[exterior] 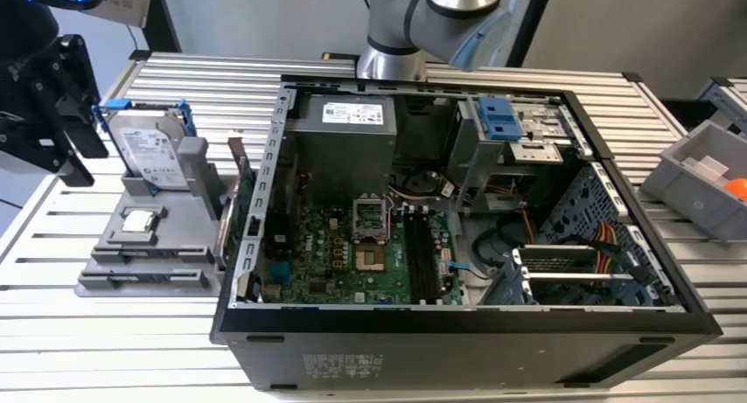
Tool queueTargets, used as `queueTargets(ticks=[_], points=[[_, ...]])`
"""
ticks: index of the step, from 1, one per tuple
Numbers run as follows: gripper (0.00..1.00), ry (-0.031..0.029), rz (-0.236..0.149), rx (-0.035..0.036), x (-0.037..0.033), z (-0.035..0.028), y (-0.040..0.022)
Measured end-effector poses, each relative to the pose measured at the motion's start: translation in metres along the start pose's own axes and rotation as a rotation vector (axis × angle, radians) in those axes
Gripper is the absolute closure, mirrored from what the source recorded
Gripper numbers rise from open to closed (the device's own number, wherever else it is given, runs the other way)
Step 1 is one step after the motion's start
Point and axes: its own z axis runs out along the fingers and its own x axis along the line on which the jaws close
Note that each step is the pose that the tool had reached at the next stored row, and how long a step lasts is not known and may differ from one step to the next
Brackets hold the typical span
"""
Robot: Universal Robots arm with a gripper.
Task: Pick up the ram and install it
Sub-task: 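Pick up the ram and move it above insertion slot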
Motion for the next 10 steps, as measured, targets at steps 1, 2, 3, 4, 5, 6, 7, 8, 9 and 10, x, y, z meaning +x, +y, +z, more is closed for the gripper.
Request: queueTargets(ticks=[1,2,3,4,5,6,7,8,9,10], points=[[0.00,0.0000,0.002,0.0001,0.0000,0.0006,0.0000],[0.00,-0.0001,0.004,0.0002,0.0000,0.0013,0.0000],[0.00,-0.0001,0.006,0.0002,0.0000,0.0019,0.0000],[0.00,0.0000,0.008,0.0001,-0.0001,0.0025,0.0000],[0.00,-0.0001,0.010,0.0003,-0.0001,0.0031,0.0000],[0.00,-0.0001,0.012,0.0003,-0.0001,0.0039,0.0000],[0.00,-0.0001,0.014,0.0004,-0.0001,0.0047,0.0000],[0.00,-0.0001,0.018,0.0004,-0.0001,0.0054,0.0000],[0.00,-0.0001,0.022,0.0005,-0.0001,0.0062,0.0000],[0.00,-0.0001,0.025,0.0005,-0.0001,0.0068,0.0000]])
